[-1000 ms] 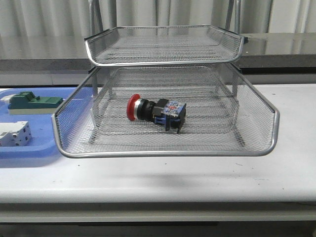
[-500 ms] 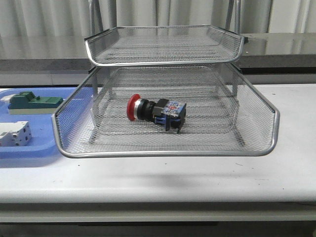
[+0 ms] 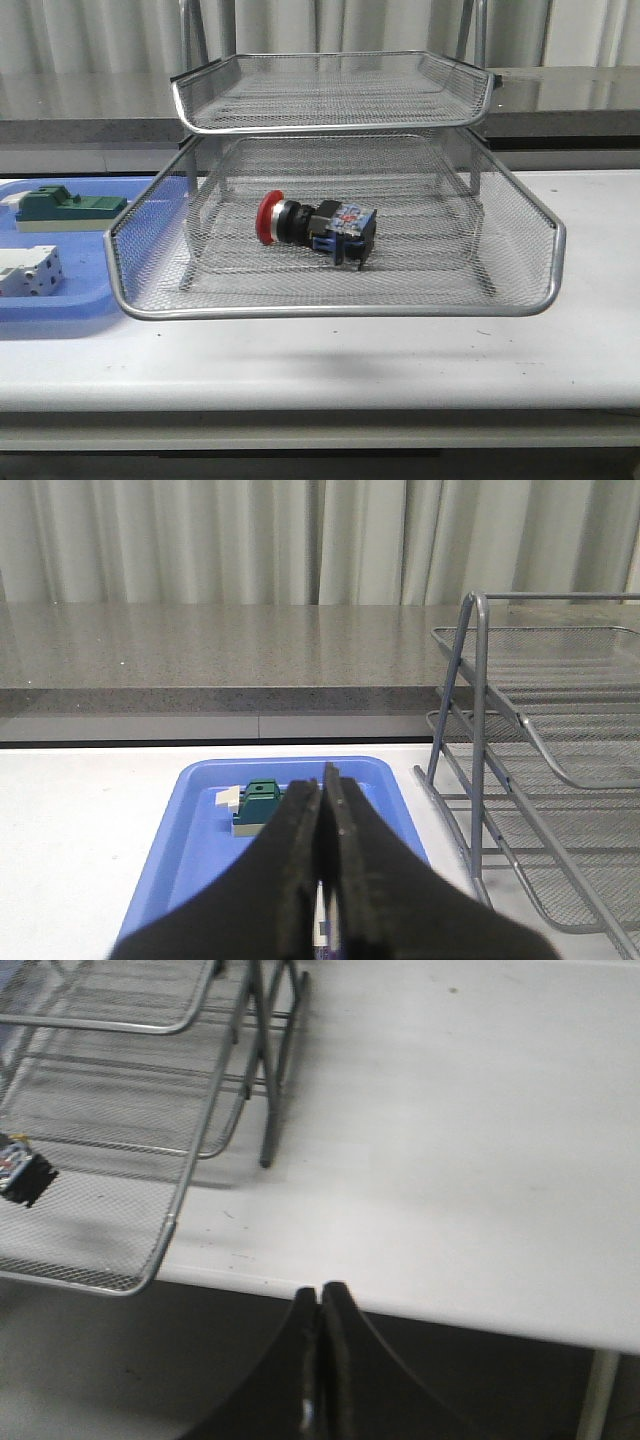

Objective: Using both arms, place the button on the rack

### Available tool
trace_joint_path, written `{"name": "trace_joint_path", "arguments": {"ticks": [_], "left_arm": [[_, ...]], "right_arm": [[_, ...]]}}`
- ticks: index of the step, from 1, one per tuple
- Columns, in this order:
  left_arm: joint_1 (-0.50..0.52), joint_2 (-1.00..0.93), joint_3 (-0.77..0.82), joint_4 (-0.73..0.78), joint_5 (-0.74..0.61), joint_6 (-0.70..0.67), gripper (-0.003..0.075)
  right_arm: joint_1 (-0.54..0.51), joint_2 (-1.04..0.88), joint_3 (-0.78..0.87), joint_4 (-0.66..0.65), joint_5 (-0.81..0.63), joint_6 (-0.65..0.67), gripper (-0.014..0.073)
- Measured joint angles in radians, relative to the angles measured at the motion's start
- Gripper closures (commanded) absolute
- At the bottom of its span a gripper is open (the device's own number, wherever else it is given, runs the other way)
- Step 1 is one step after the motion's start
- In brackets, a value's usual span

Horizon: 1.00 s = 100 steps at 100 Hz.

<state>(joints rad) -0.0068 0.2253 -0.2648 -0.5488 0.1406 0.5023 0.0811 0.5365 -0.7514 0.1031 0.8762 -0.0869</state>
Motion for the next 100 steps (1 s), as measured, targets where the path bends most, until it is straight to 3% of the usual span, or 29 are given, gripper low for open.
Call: {"name": "trace_joint_path", "arguments": {"ticks": [35, 53, 72, 100], "left_arm": [[0.0, 0.0, 0.0, 0.0, -0.002, 0.0, 0.074], [0.0, 0.0, 0.0, 0.0, -0.001, 0.0, 0.074], [0.0, 0.0, 0.0, 0.0, -0.001, 0.0, 0.074], [0.0, 0.0, 0.0, 0.0, -0.001, 0.0, 0.074]], "right_arm": [[0.007, 0.358, -0.001, 0.557, -0.027, -0.674, 0.0657], [0.095, 0.529, -0.001, 0.694, -0.023, -0.981, 0.0655], [0.244, 0.668, -0.001, 0.711, -0.095, -1.101, 0.0655], [0.448, 0.825, -0.005, 0.649, -0.256, -1.122, 0.0655]]}}
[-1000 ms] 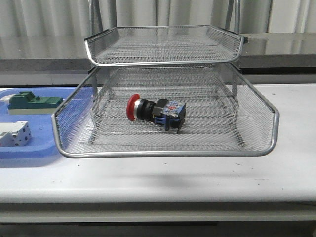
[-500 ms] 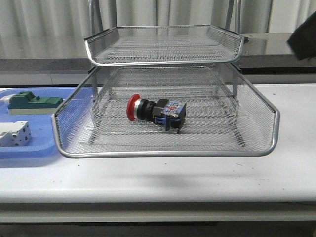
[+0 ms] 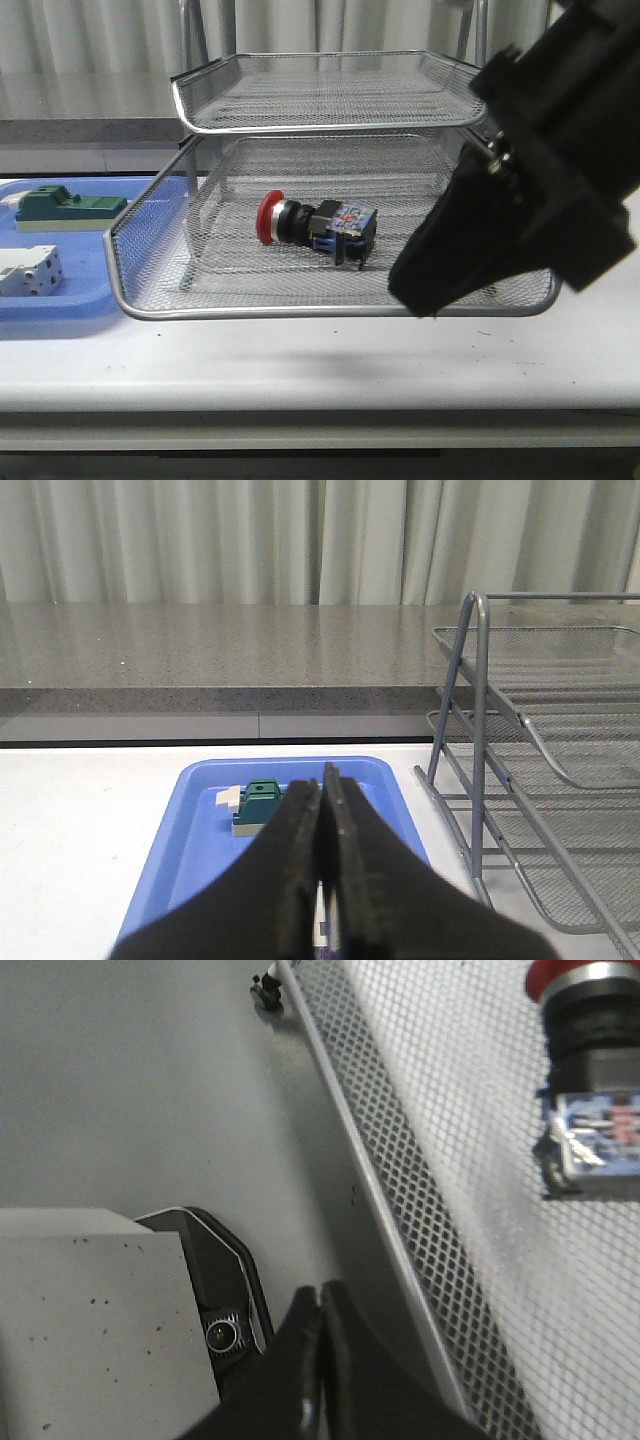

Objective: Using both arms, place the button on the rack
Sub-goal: 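Bring the right gripper to the front rim of the pulled-out tray, then push the middle tray back into the rack with the right gripper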

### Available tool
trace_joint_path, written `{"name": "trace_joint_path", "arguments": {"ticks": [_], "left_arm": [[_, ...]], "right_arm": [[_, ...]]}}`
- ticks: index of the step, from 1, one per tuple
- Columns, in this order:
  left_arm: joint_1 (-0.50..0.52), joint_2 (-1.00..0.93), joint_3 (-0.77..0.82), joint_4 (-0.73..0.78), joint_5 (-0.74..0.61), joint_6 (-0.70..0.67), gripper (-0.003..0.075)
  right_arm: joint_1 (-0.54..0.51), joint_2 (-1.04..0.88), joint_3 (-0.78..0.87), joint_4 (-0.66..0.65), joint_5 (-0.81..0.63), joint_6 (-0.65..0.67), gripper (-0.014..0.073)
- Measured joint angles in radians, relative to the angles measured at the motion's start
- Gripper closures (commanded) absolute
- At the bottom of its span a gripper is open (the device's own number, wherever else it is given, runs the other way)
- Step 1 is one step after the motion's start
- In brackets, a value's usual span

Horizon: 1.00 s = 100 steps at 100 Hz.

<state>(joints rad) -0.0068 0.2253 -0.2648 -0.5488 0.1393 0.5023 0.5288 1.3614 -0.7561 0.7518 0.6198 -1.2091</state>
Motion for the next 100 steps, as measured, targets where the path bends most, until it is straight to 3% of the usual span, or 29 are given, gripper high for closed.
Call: {"name": "trace_joint_path", "arguments": {"ticks": [36, 65, 100], "left_arm": [[0.0, 0.0, 0.0, 0.0, 0.0, 0.0, 0.074], [0.0, 0.0, 0.0, 0.0, 0.0, 0.0, 0.074], [0.0, 0.0, 0.0, 0.0, 0.0, 0.0, 0.074]], "right_arm": [[0.125, 0.156, -0.002, -0.07, -0.117, 0.0, 0.0655], [0.131, 0.181, -0.022, -0.072, -0.22, -0.002, 0.0655], [0.106, 0.29, -0.125, -0.072, -0.206, -0.006, 0.0655]]}}
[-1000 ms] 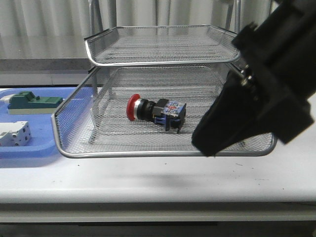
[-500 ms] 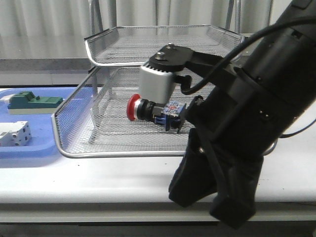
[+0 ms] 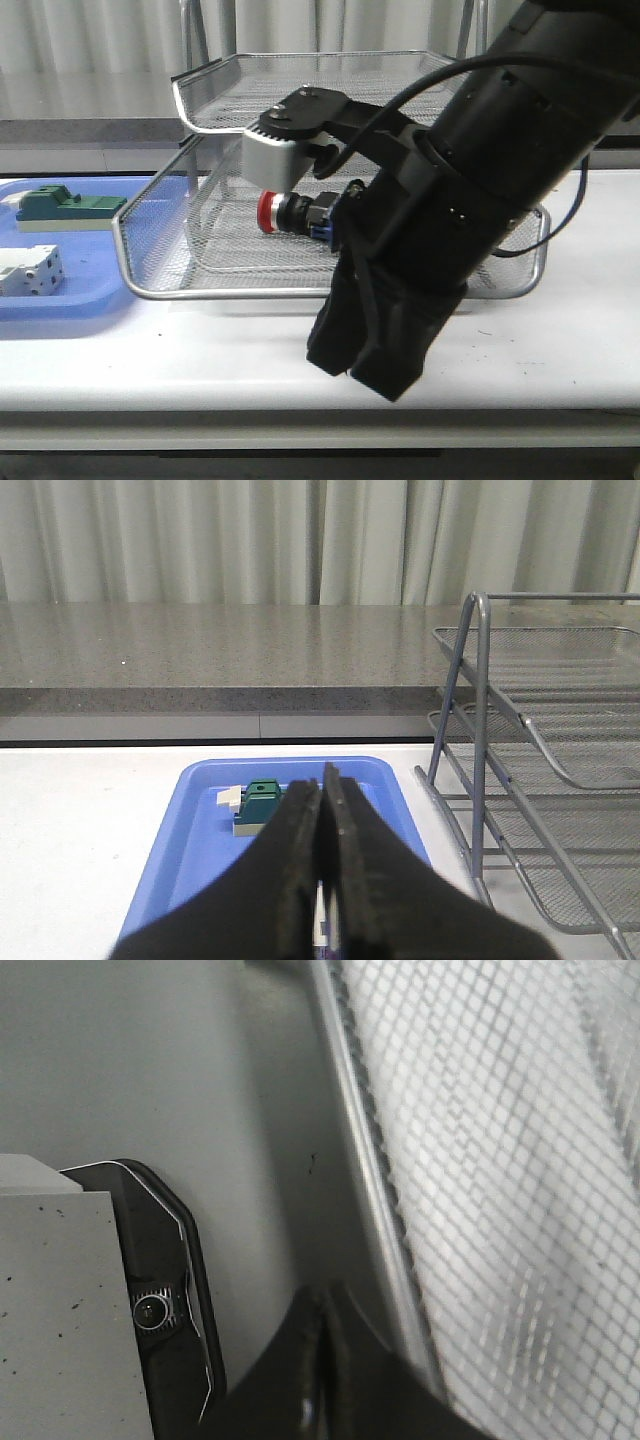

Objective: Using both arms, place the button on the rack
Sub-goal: 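Push the middle tray back into the rack with the right gripper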

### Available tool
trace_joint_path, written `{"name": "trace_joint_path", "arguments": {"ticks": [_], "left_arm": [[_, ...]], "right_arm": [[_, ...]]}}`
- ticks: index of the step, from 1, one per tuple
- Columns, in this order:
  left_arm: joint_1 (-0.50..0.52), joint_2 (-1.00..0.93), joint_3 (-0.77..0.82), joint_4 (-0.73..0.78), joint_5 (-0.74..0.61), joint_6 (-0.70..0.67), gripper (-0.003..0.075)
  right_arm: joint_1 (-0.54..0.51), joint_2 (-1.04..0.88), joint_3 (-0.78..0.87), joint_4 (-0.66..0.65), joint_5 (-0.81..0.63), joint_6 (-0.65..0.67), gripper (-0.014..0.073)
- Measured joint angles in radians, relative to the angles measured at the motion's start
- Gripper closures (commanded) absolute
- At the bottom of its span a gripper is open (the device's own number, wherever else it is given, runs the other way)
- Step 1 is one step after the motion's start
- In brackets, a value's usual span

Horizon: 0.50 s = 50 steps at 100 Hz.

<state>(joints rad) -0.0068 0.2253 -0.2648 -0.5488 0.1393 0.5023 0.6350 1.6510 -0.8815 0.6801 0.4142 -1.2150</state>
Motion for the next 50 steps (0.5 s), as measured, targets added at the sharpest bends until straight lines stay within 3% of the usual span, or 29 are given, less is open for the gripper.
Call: {"name": "trace_joint_path", "arguments": {"ticks": [50], "left_arm": [[0.0, 0.0, 0.0, -0.002, 0.0, 0.0, 0.074]], "right_arm": [[-0.188, 0.078, -0.142, -0.027, -0.041, 0.009, 0.0655]]}}
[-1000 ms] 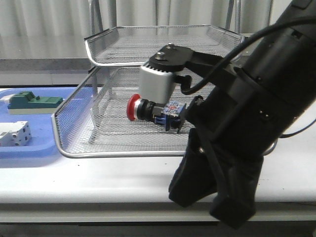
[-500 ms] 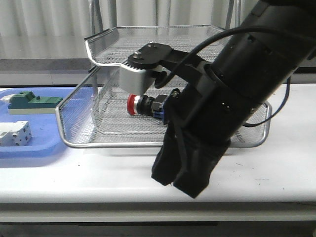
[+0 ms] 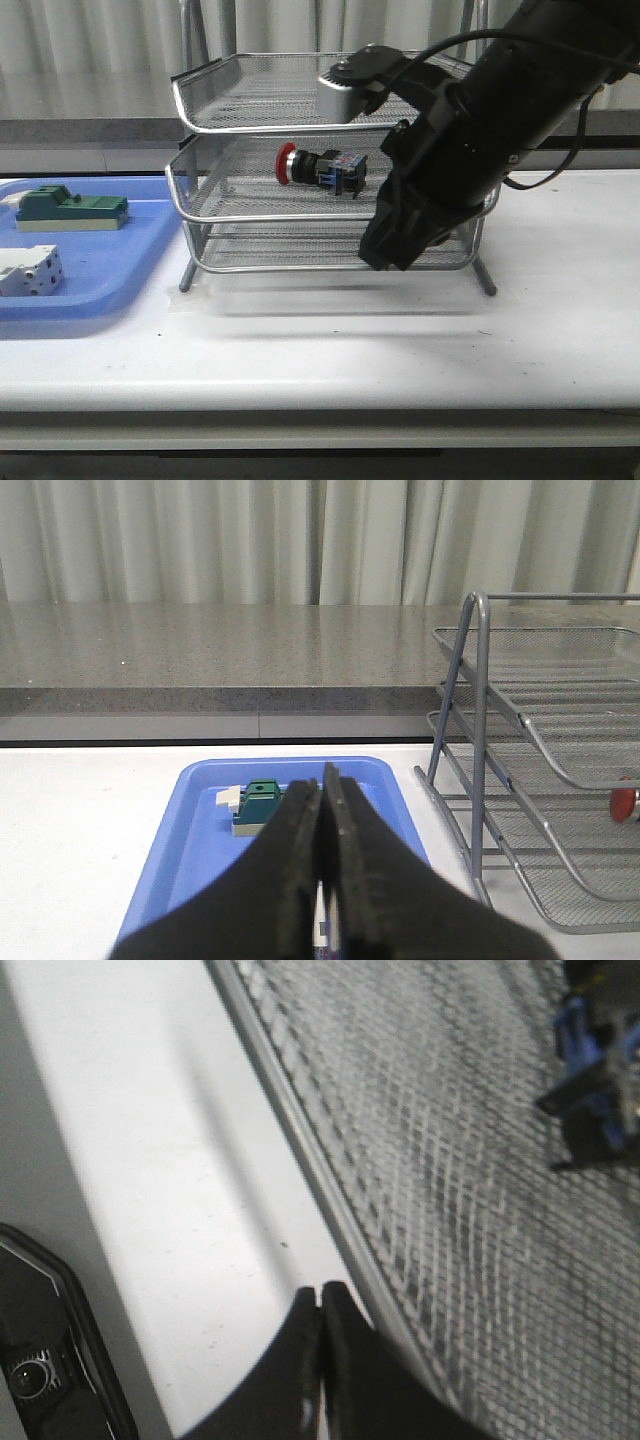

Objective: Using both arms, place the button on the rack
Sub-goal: 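Push the middle tray back into the rack with the right gripper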

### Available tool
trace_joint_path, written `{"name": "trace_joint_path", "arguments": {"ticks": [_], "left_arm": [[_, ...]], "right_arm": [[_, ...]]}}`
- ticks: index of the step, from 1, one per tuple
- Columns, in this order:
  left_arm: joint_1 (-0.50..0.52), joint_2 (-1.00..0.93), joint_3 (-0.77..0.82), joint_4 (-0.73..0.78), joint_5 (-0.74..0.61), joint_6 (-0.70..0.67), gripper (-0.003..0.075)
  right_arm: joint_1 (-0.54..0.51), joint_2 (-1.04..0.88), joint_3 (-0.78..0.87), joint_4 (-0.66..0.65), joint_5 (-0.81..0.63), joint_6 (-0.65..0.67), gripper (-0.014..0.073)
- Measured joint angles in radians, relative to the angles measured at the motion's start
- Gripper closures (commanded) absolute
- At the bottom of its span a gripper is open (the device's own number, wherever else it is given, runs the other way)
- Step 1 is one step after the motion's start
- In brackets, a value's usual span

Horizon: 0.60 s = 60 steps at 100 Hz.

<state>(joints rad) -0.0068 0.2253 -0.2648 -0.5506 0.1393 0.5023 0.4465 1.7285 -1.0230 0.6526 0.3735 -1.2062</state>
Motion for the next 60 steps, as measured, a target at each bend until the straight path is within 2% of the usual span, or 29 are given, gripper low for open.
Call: {"name": "trace_joint_path", "arguments": {"ticks": [27, 46, 60], "left_arm": [[0.0, 0.0, 0.0, 0.0, 0.0, 0.0, 0.074], [0.0, 0.0, 0.0, 0.0, 0.0, 0.0, 0.074], [0.0, 0.0, 0.0, 0.0, 0.0, 0.0, 0.074]], "right_arm": [[-0.004, 0.002, -0.01, -0.002, 0.024, 0.04, 0.0655], [-0.004, -0.048, -0.008, -0.004, 0.111, 0.154, 0.0655], [-0.004, -0.135, -0.008, -0.007, 0.124, 0.246, 0.0655]]}}
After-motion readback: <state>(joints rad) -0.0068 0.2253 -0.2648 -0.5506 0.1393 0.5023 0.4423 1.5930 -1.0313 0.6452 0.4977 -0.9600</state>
